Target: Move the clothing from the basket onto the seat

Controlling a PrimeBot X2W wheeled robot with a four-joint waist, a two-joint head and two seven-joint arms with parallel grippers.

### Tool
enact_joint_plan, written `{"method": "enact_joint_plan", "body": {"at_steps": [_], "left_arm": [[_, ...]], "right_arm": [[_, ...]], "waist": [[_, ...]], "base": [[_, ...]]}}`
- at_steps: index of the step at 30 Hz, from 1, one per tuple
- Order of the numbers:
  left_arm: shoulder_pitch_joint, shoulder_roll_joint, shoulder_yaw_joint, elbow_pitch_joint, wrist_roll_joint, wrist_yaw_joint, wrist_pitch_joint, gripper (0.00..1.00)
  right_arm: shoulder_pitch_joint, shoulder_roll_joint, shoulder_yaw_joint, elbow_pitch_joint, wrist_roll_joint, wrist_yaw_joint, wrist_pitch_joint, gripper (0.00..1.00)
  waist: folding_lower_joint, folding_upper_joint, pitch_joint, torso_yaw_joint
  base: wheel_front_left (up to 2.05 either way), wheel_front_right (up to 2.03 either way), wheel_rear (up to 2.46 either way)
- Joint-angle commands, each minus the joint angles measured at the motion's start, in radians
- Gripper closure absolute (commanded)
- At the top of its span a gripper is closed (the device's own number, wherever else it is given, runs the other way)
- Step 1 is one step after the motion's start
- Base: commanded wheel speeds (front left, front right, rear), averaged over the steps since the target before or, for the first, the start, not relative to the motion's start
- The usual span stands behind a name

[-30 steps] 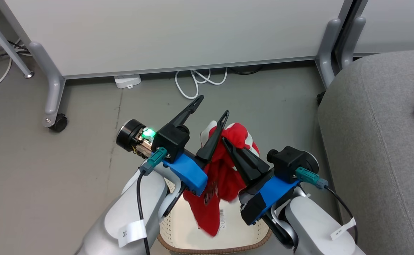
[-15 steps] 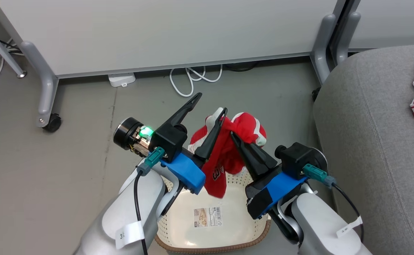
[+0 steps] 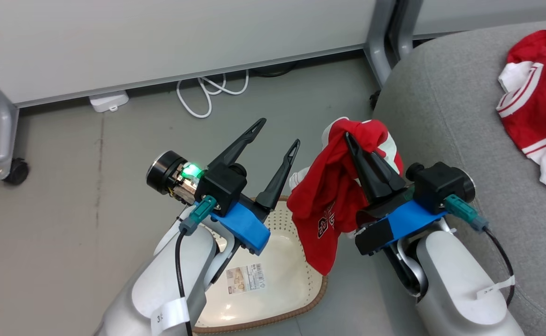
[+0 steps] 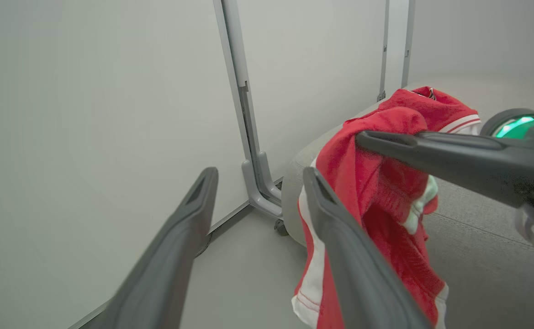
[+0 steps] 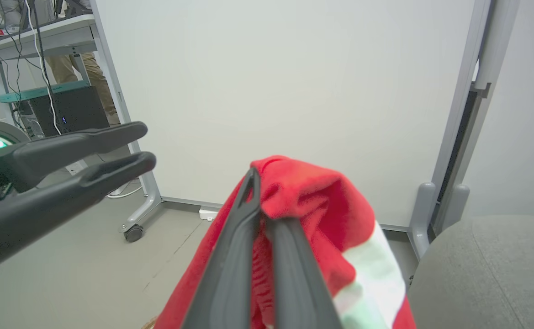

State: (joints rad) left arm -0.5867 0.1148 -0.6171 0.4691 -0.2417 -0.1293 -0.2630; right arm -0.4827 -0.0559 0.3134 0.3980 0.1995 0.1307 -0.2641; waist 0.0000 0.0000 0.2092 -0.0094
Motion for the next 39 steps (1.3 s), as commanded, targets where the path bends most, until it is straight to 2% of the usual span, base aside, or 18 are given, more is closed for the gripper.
{"method": "enact_joint_plan", "body": {"at_steps": [1,13,20,32,39], "left_arm": [[0.013,0.004,0.004,-0.010,0.006,-0.001,-0.003,0.00],[0.018,0.011,-0.053,-0.027,0.024,-0.001,-0.003,0.00],[0.016,0.014,-0.098,-0.027,0.014,-0.001,-0.003,0.00],[0.024,0.018,-0.131,-0.020,-0.003,-0.001,-0.003,0.00],[0.012,0.023,-0.113,-0.028,-0.003,-0.001,-0.003,0.00]], "right_arm": [[0.010,-0.008,-0.016,-0.020,-0.013,0.000,-0.001,1.00],[0.077,-0.028,-0.124,-0.141,-0.030,0.000,0.000,1.00],[0.141,-0.023,-0.165,-0.193,-0.040,0.000,0.000,1.00],[0.218,-0.020,-0.199,-0.236,-0.049,0.000,0.000,1.00],[0.173,-0.022,-0.210,-0.251,-0.062,0.000,0.000,1.00]], "waist": [[0.0000,0.0000,0.017,-0.043],[0.0000,0.0000,0.060,-0.196],[0.0000,0.0000,0.066,-0.261],[0.0000,0.0000,0.059,-0.286],[0.0000,0.0000,0.072,-0.273]], "base": [[0.00,0.00,0.00],[0.00,0.00,0.00],[0.00,0.00,0.00],[0.00,0.00,0.00],[0.00,0.00,0.00]]}}
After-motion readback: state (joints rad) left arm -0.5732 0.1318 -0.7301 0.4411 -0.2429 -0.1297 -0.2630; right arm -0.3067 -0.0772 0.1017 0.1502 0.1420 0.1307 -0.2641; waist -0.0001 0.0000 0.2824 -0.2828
